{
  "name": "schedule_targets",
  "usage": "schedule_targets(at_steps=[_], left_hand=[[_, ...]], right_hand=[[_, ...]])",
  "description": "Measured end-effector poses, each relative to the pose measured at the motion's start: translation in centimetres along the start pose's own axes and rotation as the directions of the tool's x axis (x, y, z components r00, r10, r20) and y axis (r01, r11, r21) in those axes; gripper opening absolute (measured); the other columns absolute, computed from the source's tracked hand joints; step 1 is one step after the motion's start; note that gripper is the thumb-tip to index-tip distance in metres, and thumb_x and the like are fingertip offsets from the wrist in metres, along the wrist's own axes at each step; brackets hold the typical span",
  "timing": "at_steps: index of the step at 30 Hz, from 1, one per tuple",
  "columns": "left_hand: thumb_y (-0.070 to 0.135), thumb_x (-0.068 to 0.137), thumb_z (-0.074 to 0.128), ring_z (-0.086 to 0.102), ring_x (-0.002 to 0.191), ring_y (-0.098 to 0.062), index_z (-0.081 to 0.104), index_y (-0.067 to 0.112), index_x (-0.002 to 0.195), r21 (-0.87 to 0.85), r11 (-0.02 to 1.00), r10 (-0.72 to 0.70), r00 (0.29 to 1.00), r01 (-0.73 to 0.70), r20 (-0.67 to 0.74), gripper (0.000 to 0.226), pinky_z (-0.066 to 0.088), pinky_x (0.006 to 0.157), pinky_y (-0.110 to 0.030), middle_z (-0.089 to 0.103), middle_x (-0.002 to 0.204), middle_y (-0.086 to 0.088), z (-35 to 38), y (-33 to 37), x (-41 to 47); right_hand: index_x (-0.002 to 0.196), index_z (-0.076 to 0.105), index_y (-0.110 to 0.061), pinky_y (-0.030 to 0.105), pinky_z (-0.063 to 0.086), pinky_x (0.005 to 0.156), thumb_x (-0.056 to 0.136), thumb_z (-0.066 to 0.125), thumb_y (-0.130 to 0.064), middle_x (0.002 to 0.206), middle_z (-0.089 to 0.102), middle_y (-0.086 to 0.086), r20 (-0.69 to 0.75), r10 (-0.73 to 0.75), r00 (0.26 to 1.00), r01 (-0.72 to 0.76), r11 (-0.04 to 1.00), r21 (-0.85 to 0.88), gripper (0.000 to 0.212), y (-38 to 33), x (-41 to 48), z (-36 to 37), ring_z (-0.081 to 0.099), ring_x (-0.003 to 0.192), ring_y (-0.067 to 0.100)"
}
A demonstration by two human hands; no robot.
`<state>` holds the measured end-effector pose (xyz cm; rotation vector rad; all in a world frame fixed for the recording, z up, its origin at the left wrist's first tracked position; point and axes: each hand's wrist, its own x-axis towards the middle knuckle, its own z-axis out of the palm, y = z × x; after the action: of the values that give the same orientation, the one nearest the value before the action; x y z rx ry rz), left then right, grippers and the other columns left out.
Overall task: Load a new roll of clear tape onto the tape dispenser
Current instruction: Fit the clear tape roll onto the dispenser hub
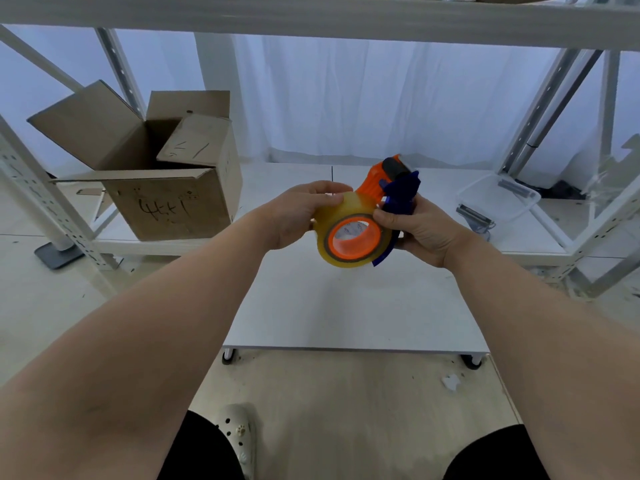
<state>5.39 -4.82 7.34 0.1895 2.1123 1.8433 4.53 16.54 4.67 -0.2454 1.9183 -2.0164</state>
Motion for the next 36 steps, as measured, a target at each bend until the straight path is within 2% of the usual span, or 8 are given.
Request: schedule_targets(at_steps=[3, 5, 8, 11, 15, 22, 28, 36], left_hand=[[0.007, 0.09, 0.048, 0.054, 0.108, -0.02, 0.062, 0.018, 0.114, 0.44, 0.898, 0.055, 0.993, -0.002, -0.109, 0.03, 0.046, 0.089, -0.029, 0.06, 0.12, -0.006, 0.6, -0.2, 0.6], [0.014, 0.093, 0.05, 0.054, 0.109, -0.019, 0.061, 0.017, 0.122, 0.507, 0.861, 0.086, 0.993, -0.035, -0.076, 0.031, 0.045, 0.094, -0.032, 0.06, 0.124, -0.003, 1.3, -0.6, 0.6], [0.032, 0.096, 0.05, 0.056, 0.11, -0.02, 0.058, 0.015, 0.124, 0.453, 0.891, 0.071, 0.992, -0.017, -0.104, 0.034, 0.049, 0.091, -0.035, 0.06, 0.122, -0.004, 1.8, -0.5, 0.5], [0.05, 0.091, 0.05, 0.059, 0.099, -0.018, 0.054, 0.017, 0.117, 0.336, 0.928, -0.115, 0.982, 0.16, -0.151, 0.042, 0.052, 0.077, -0.033, 0.062, 0.113, -0.002, 1.5, -0.1, 0.6], [0.063, 0.082, 0.052, 0.061, 0.097, -0.017, 0.055, 0.019, 0.115, 0.258, 0.928, -0.264, 0.963, 0.268, -0.051, 0.056, 0.053, 0.073, -0.034, 0.064, 0.109, 0.001, 0.9, 0.2, 0.2], [0.048, 0.081, 0.063, 0.056, 0.113, -0.022, 0.053, 0.015, 0.125, 0.061, 0.969, -0.24, 0.971, 0.239, 0.014, 0.056, 0.054, 0.088, -0.045, 0.058, 0.123, -0.002, -0.1, -0.3, -0.1], [0.022, 0.086, 0.066, 0.065, 0.097, -0.022, 0.063, 0.01, 0.102, -0.214, 0.973, -0.1, 0.991, 0.08, -0.085, 0.02, 0.058, 0.076, -0.034, 0.068, 0.098, -0.005, -1.1, -0.8, -0.1], [0.062, 0.08, 0.058, 0.063, 0.101, -0.02, 0.056, 0.017, 0.118, 0.194, 0.944, -0.264, 0.963, 0.268, -0.044, 0.058, 0.054, 0.087, -0.038, 0.064, 0.112, -0.002, 1.1, 0.6, 0.2]], right_hand=[[0.13, 0.048, -0.022, 0.038, 0.056, 0.079, 0.071, 0.078, -0.013, 0.124, 0.06, 0.004, -0.081, 0.008, 0.997, -0.021, 0.988, -0.152, 0.066, 0.5, -0.2, 0.2, 0.062, 0.108, 0.026], [0.126, 0.049, -0.021, 0.037, 0.056, 0.077, 0.073, 0.078, -0.01, 0.123, 0.058, 0.006, -0.119, 0.007, 0.993, -0.032, 0.978, -0.208, 0.062, 0.5, -0.2, 0.3, 0.062, 0.106, 0.025], [0.122, 0.048, -0.019, 0.035, 0.057, 0.077, 0.074, 0.077, -0.007, 0.123, 0.058, 0.007, -0.135, -0.029, 0.99, -0.002, 0.975, -0.222, 0.058, 0.2, -0.4, 0.4, 0.062, 0.103, 0.023], [0.123, 0.046, -0.021, 0.037, 0.057, 0.08, 0.076, 0.075, -0.007, 0.117, 0.058, -0.001, -0.12, -0.064, 0.991, 0.042, 0.984, -0.174, 0.056, -0.2, -0.6, 0.6, 0.063, 0.1, 0.019], [0.123, 0.048, -0.021, 0.038, 0.057, 0.083, 0.075, 0.076, -0.009, 0.121, 0.059, 0.001, -0.07, -0.078, 0.995, 0.062, 0.977, -0.206, 0.057, -0.8, -0.6, 1.0, 0.063, 0.103, 0.021], [0.129, 0.049, -0.023, 0.04, 0.057, 0.08, 0.067, 0.078, -0.024, 0.126, 0.059, 0.004, -0.063, -0.067, 0.996, 0.057, 0.988, -0.14, 0.069, -0.9, -0.7, 0.3, 0.063, 0.107, 0.024], [0.116, 0.054, -0.029, 0.043, 0.055, 0.081, 0.073, 0.071, -0.019, 0.102, 0.066, -0.006, -0.126, -0.108, 0.986, 0.115, 0.992, 0.047, 0.048, -0.9, -1.1, -0.9, 0.066, 0.091, 0.013], [0.121, 0.047, -0.023, 0.032, 0.057, 0.074, 0.078, 0.073, -0.011, 0.122, 0.058, -0.001, -0.162, -0.118, 0.98, 0.095, 0.984, -0.148, 0.051, -0.6, -0.8, 0.5, 0.062, 0.104, 0.021]])
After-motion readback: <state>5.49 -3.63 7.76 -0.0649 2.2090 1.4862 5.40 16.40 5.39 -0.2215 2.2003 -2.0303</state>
